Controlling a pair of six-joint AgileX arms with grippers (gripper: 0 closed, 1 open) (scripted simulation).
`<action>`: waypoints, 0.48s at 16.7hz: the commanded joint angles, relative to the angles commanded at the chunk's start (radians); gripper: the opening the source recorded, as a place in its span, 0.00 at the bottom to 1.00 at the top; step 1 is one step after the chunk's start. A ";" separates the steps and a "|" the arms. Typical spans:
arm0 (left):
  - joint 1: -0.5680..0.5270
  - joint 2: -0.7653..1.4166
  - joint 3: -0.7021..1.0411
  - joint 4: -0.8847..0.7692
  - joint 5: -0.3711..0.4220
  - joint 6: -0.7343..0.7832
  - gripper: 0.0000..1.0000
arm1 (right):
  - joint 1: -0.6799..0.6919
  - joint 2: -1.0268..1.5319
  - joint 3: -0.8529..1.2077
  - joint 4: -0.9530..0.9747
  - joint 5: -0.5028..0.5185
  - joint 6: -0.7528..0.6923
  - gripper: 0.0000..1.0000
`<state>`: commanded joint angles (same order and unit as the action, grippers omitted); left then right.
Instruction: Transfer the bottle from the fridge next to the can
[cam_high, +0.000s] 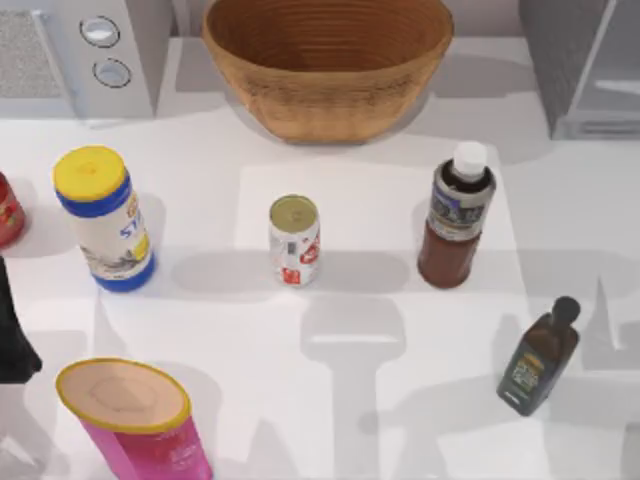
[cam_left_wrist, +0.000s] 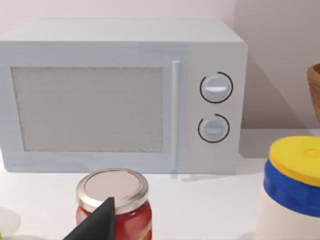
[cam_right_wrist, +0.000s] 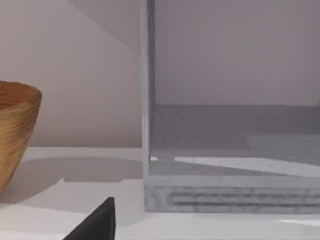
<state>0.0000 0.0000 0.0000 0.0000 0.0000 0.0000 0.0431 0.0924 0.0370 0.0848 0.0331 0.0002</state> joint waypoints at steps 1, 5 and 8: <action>0.000 0.000 0.000 0.000 0.000 0.000 1.00 | -0.018 -0.039 -0.016 -0.035 -0.014 0.000 1.00; 0.000 0.000 0.000 0.000 0.000 0.000 1.00 | -0.043 -0.092 -0.037 -0.085 -0.033 0.000 1.00; 0.000 0.000 0.000 0.000 0.000 0.000 1.00 | -0.040 -0.089 -0.034 -0.083 -0.032 0.000 1.00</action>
<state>0.0000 0.0000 0.0000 0.0000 0.0000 0.0000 0.0030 0.0036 0.0029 0.0018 0.0015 -0.0001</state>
